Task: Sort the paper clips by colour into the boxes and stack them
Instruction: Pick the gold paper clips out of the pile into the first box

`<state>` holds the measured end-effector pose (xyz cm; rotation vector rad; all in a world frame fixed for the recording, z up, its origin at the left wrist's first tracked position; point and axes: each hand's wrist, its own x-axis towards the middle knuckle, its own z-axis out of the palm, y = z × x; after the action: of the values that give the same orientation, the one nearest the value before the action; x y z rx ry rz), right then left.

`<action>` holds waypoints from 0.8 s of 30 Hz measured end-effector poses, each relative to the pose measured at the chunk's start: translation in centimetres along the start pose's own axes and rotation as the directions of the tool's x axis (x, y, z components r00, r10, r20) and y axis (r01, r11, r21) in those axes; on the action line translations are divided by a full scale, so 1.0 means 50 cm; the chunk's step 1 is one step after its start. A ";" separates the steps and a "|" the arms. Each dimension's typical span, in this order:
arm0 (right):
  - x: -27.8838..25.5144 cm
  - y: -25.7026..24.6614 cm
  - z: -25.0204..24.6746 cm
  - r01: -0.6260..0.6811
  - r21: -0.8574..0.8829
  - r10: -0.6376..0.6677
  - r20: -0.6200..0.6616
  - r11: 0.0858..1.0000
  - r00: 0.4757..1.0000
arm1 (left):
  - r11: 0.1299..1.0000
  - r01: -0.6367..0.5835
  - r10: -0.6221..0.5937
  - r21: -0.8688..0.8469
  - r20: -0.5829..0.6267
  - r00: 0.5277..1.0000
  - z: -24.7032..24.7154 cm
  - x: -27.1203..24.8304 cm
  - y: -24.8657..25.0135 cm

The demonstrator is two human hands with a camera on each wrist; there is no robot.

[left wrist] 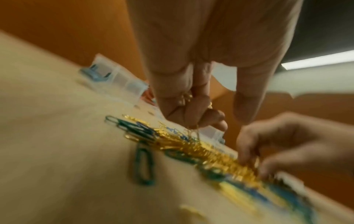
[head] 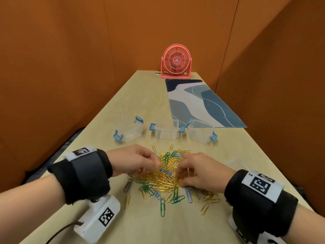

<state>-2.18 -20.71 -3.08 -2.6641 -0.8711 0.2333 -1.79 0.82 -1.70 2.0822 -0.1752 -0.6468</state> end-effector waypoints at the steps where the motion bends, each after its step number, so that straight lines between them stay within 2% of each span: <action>1: 0.000 0.000 0.000 -0.004 0.001 0.004 -0.031 1.000 1.000 | 0.982 -0.033 0.036 0.185 -0.011 0.999 0.006 0.001 0.001; 3: 0.000 0.000 0.001 -0.018 0.003 0.018 -0.097 1.000 0.995 | 0.912 -0.083 0.095 0.401 -0.009 0.995 0.020 0.008 0.003; 6: 0.000 -0.002 0.000 -0.016 0.016 0.019 -0.159 1.000 0.987 | 0.820 -0.113 0.153 0.561 -0.025 0.988 0.039 0.015 0.012; 10: 0.000 -0.005 0.001 -0.053 0.076 0.065 -0.164 0.996 0.984 | 0.727 -0.172 0.240 0.665 -0.011 0.971 0.048 0.021 0.011; 12: 0.000 -0.004 0.002 -0.068 0.144 0.091 -0.161 0.987 0.983 | 0.722 -0.168 0.236 0.672 -0.010 0.972 0.046 0.018 0.011; 15: 0.001 -0.004 0.003 -0.097 0.233 0.132 -0.142 0.968 0.981 | 0.823 -0.111 0.176 0.557 -0.065 0.982 0.024 0.012 0.016; 18: -0.004 -0.006 0.003 -0.123 0.298 0.159 -0.100 0.946 0.982 | 0.974 -0.016 0.034 0.228 -0.075 0.997 -0.004 -0.001 0.016; 20: -0.009 -0.008 0.002 -0.118 0.319 0.151 -0.081 0.940 0.985 | 0.998 0.044 -0.043 0.037 -0.025 0.999 -0.014 -0.011 0.017; 24: -0.017 -0.016 0.000 -0.091 0.390 0.138 -0.094 0.916 0.986 | 0.984 0.124 -0.118 -0.125 0.055 0.991 -0.017 -0.020 0.020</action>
<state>-3.30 -20.61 -2.73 -2.3336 -0.5633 0.2418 -2.08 1.23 -0.14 1.9659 -0.0327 -0.7617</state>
